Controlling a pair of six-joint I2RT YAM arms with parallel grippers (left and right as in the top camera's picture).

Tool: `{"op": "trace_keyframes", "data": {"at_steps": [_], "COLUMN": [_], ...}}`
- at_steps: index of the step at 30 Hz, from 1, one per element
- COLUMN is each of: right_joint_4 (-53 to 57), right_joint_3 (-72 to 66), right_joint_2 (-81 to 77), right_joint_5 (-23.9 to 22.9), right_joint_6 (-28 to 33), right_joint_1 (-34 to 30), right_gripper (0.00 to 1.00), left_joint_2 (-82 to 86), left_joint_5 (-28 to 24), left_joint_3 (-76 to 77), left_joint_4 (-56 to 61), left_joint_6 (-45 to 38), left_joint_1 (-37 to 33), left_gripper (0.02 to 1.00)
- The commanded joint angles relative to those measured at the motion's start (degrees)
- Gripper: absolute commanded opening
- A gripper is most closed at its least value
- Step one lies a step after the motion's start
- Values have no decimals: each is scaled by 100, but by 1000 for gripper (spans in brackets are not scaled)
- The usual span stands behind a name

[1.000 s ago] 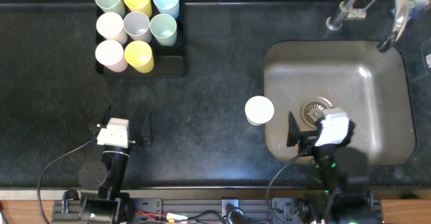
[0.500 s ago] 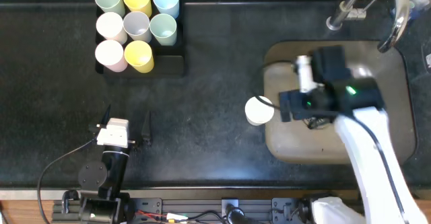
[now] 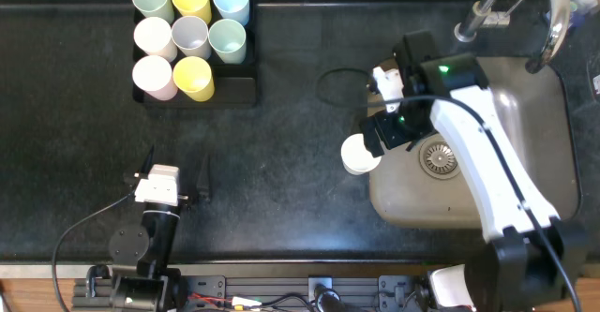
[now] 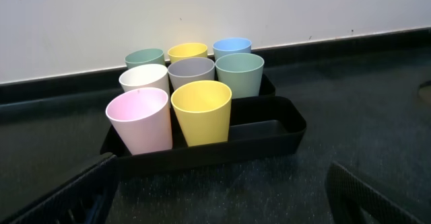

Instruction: Store Cups

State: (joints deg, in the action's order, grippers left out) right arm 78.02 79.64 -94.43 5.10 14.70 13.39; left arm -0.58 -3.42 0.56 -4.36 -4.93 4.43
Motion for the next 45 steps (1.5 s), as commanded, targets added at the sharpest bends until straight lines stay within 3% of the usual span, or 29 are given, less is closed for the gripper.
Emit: {"op": "trace_keyframes", "data": {"at_steps": [1,10,15,17,19,20,21,27,34,38,42,45], "right_joint_4": [-59,-157,-177,-177,-177,-177,-177,140,717,417,-664,-603], "right_joint_3": [122,127,127,127,127,127,129,752,2970,4544,4791,5152], "right_joint_2": [-496,-798,-979,-986,-984,-984,-981,-968,-970,-970,-1091,-1714], "right_joint_5": [-210,-210,-151,-151,-149,-149,-146,396,400,76,98,297], "right_joint_6": [173,229,229,229,225,225,223,195,-103,-385,-765,-946], "right_joint_1": [-116,-114,-66,-39,-24,-22,-15,160,555,1364,2065,2332], "right_gripper": [998,996,912,763,242,95,45,42,42,42,40,40], "left_joint_2": [44,44,44,44,44,46,46,44,46,44,46,44], "left_joint_5": [4,4,4,4,4,4,4,4,4,4,4,4], "left_joint_3": [-11,-11,-11,-11,-11,-11,-11,-11,-11,-11,-11,-11], "left_joint_4": [-22,-22,-22,-22,-22,-22,-22,-22,-22,-22,-22,-22], "left_joint_6": [-105,-107,-105,-107,-105,-105,-105,-105,-105,-105,-107,-107], "left_joint_1": [15,15,15,15,15,15,15,15,15,15,15,15], "left_gripper": [1000,998,998,998,998,998,998,998,998,998,998,998]}}
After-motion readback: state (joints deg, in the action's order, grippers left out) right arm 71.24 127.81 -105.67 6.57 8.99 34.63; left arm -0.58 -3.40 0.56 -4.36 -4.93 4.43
